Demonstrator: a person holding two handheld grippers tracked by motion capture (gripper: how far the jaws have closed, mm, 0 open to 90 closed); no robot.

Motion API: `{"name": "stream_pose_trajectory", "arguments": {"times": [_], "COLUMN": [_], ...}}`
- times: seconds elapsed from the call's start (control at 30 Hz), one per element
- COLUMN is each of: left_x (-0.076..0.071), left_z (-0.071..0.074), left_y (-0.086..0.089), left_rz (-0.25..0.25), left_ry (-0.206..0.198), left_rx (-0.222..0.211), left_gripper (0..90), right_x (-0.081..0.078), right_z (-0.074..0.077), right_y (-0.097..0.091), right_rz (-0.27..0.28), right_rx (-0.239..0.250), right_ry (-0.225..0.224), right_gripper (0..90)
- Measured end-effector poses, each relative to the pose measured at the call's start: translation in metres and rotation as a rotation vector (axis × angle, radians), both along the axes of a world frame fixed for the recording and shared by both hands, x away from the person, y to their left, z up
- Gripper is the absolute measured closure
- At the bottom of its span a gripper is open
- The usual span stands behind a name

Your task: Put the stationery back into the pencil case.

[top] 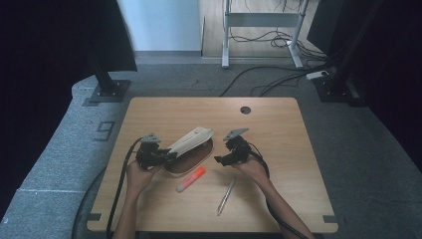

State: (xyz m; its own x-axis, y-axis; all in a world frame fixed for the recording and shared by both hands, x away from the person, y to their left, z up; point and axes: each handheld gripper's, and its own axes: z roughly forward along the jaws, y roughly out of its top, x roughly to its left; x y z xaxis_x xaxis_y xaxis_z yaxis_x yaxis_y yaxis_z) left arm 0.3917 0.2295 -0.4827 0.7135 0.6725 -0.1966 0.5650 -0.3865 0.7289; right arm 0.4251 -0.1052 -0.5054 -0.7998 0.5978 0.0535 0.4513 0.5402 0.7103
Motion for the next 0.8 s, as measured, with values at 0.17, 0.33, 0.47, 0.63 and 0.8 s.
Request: {"name": "stream_pose_trajectory", "arguments": {"times": [0.17,0.33,0.47,0.63,0.8], "left_x": [0.000,0.000,0.000,0.000,-0.001], "left_z": [0.000,0.000,0.000,0.000,0.000], "left_y": [0.000,0.000,0.000,-0.001,-0.001], "left_rz": [-0.001,-0.002,-0.002,-0.003,-0.003], "left_ry": [0.000,0.000,0.000,0.001,0.001], "left_rx": [0.001,0.000,0.000,0.000,0.001], "left_gripper": [71.0,70.9,70.7,70.7,70.6], "right_x": [-0.010,-0.024,-0.033,-0.042,-0.047], "right_z": [-0.002,-0.005,-0.007,-0.013,-0.024], "right_y": [-0.008,-0.016,-0.021,-0.026,-0.031], "right_rz": [0.003,0.021,0.036,0.041,0.028], "right_rx": [0.011,0.010,0.006,0.001,-0.021], "right_ry": [0.013,0.015,0.020,0.031,0.048], "right_gripper": [20.6,22.1,23.9,25.2,26.0]}}
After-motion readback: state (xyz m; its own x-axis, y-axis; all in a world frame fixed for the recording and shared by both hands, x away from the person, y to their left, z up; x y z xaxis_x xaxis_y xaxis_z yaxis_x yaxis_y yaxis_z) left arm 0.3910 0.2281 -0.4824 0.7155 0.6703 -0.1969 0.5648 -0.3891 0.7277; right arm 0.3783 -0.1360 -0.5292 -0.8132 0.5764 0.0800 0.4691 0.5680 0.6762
